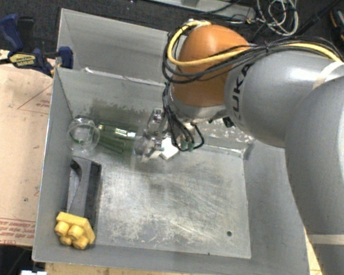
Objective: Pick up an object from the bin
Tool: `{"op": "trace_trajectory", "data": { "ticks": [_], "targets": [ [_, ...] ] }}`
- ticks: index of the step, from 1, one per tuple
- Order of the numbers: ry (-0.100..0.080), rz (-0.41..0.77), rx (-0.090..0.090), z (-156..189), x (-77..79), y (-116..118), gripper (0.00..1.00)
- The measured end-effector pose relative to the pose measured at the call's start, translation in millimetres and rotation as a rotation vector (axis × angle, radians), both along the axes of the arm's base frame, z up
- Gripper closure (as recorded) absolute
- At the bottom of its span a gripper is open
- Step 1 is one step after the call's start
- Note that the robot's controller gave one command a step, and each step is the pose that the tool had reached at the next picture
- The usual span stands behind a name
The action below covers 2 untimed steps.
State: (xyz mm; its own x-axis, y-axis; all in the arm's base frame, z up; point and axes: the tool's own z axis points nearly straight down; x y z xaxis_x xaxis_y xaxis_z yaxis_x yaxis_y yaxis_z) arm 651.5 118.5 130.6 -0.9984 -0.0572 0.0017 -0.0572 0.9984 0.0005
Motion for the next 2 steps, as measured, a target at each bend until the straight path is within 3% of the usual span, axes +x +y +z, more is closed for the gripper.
{"op": "trace_trajectory", "data": {
  "ticks": [1, 2],
  "targets": [
    [-0.015, -0.006, 0.003, 12.5, -0.7, 0.2, 1.00],
    [-0.004, 0.005, 0.001, -8.9, 3.5, 13.4, 0.00]
  ]
}}
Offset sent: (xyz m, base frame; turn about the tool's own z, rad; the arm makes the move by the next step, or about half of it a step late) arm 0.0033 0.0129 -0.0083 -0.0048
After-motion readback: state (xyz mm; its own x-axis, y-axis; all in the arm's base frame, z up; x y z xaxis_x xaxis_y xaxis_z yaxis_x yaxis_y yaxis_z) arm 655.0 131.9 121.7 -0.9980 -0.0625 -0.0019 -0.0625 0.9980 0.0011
